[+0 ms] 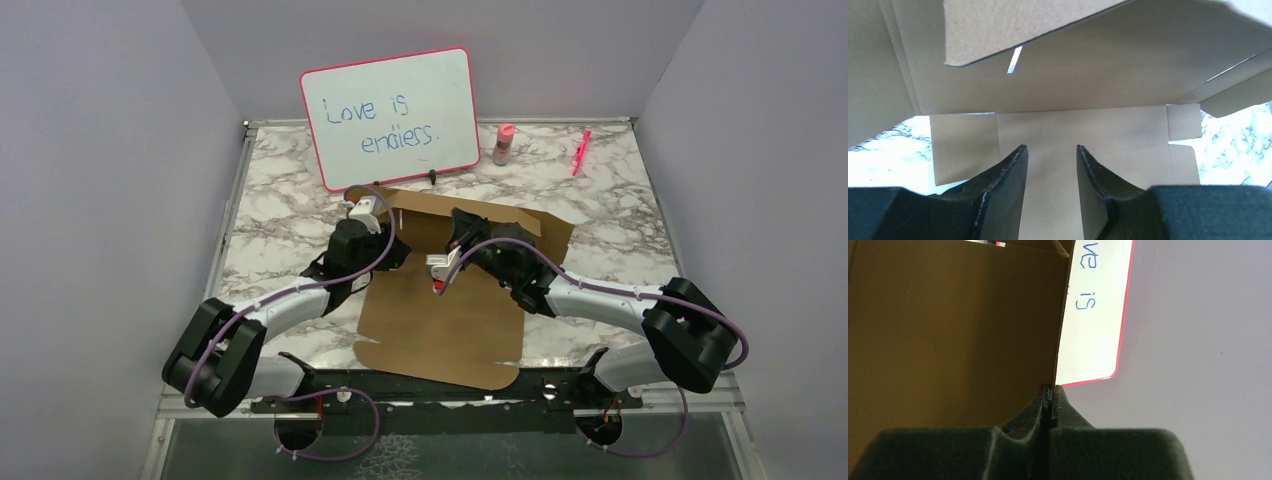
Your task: Fold the paper box
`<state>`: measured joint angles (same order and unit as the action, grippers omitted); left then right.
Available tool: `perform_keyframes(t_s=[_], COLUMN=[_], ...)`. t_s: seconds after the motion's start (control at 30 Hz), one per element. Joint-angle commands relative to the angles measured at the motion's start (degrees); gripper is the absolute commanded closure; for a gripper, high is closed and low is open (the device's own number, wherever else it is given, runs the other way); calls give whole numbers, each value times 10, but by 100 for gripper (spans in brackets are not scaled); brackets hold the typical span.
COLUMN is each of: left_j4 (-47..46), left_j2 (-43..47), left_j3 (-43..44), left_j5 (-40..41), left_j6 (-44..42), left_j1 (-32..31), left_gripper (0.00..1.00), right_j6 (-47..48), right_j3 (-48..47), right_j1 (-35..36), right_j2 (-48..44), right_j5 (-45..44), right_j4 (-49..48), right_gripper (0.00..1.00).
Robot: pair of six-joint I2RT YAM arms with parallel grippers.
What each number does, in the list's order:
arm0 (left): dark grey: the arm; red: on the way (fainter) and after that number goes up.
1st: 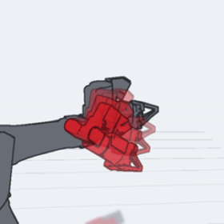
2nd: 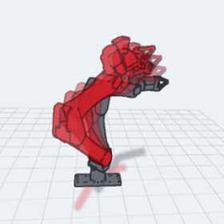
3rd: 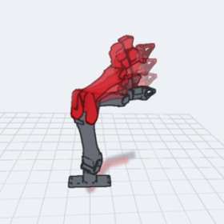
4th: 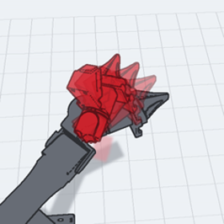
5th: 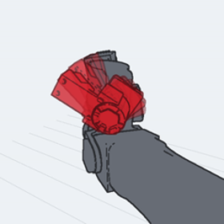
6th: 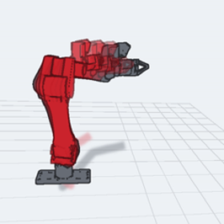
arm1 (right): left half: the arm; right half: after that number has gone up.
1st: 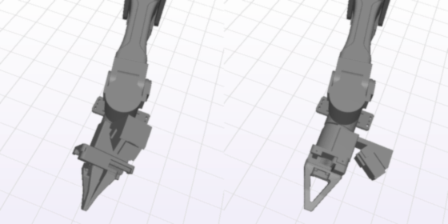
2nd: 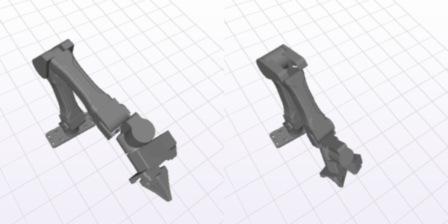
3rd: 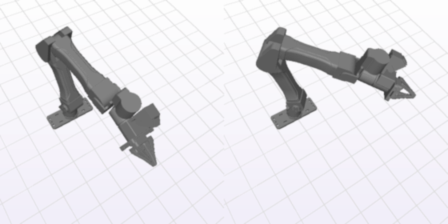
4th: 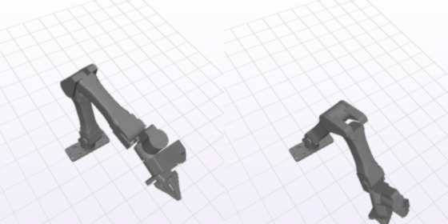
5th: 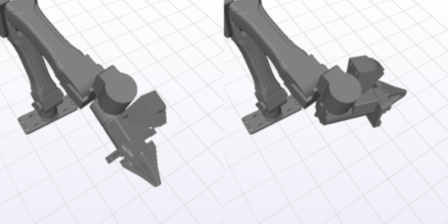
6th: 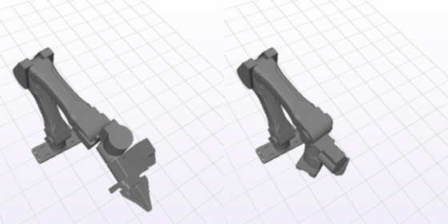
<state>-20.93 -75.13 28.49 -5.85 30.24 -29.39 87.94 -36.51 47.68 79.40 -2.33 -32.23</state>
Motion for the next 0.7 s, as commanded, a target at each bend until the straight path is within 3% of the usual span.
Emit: perform_keyframes(t_s=[0.0, 0.2, 0.47, 0.67], left_j4=[-8, 52, 67, 228], left_j2=[74, 107, 116, 114], left_j3=[-13, 12, 52, 184], left_j5=[51, 139, 90, 52], left_j6=[-21, -23, 6, -92], left_j1=[-1, 29, 122, 158], left_gripper=[57, 50, 45, 35], right_j6=[0, -1, 0, 0], right_j3=[7, 5, -12, -19], right_j1=[3, 4, 3, 1], right_j2=[2, 4, 23, 16], right_j5=[-12, -20, -49, -41], right_j4=[-9, -7, -12, 1], right_gripper=[99, 99, 99, 99])
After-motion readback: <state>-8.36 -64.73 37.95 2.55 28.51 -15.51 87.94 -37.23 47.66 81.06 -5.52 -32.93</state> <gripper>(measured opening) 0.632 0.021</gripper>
